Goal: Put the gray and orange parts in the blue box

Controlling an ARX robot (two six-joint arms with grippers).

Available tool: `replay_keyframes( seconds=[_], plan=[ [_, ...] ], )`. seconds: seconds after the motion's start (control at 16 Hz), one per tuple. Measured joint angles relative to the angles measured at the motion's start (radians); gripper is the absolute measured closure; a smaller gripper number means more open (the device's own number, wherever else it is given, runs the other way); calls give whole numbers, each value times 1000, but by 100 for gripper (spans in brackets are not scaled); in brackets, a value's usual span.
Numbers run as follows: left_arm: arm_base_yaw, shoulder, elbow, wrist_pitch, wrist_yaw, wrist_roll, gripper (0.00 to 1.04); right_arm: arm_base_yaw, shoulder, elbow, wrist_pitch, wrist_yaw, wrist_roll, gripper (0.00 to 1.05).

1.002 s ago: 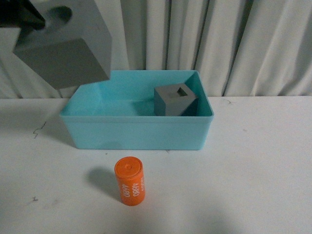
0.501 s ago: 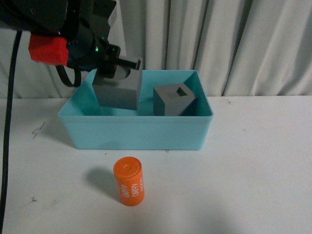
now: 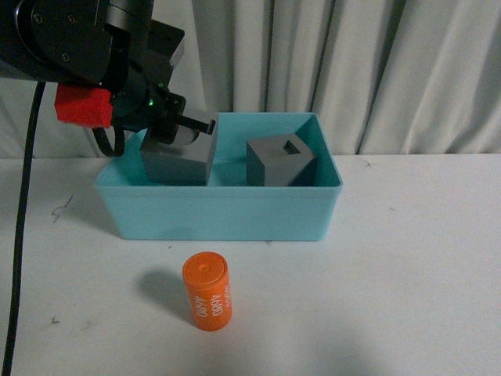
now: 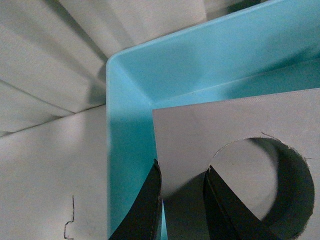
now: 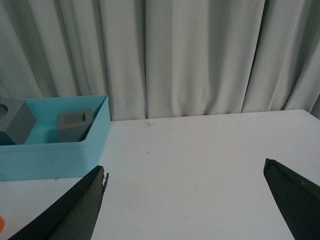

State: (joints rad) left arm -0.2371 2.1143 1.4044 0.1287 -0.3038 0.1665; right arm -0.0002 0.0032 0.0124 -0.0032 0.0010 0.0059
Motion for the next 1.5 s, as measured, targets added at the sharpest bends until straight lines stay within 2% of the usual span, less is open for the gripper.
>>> replay_keyframes(
  seconds=[0.13,0.19,0.25,0.44,0.56,0.63,0.69,0.81,0.88,0.94,1.0,1.06,1.13,1.19,1.25,1.32,1.44,1.5],
  plan=[
    [21,15,0,0,-3,13,87,0,0,0,0,0,0,6],
    [31,15,-1,1,-2,18,83,0,0,0,0,0,0,6],
    [34,11,-15,19,8,18,68,0,0,0,0,0,0,6],
    [36,-81,-97,-28,47,-24,35,0,0,0,0,0,0,6],
    [44,-250,-172,-77,136,-126,12,0,0,0,0,0,0,6],
    [50,-364,-228,-95,192,-181,5,0,0,0,0,0,0,6],
    [61,-487,-290,-145,266,-246,8,0,0,0,0,0,0,6],
    [101,-819,-502,-274,431,-388,7,0,0,0,0,0,0,6],
    [109,-968,-611,-322,457,-433,7,0,0,0,0,0,0,6],
    [99,-1122,-731,-362,449,-443,7,0,0,0,0,0,0,6],
    [63,-1275,-849,-474,420,-450,7,0,0,0,0,0,0,6],
    [10,-1437,-989,-621,385,-484,7,0,0,0,0,0,0,6],
    [-63,-1660,-1099,-773,310,-603,7,0,0,0,0,0,0,6],
    [-85,-1699,-1080,-735,255,-634,7,0,0,0,0,0,0,6],
    [-134,-1831,-1196,-396,80,-536,19,0,0,0,-1,-5,0,6],
    [-121,-1949,-1296,-266,18,-439,28,0,-1,0,-2,2,0,6],
    [-31,-2019,-1354,-107,24,-280,47,0,0,0,1,-2,0,6],
    [5,-2045,-1350,-110,64,-232,60,0,0,0,0,-2,0,6]
  ],
)
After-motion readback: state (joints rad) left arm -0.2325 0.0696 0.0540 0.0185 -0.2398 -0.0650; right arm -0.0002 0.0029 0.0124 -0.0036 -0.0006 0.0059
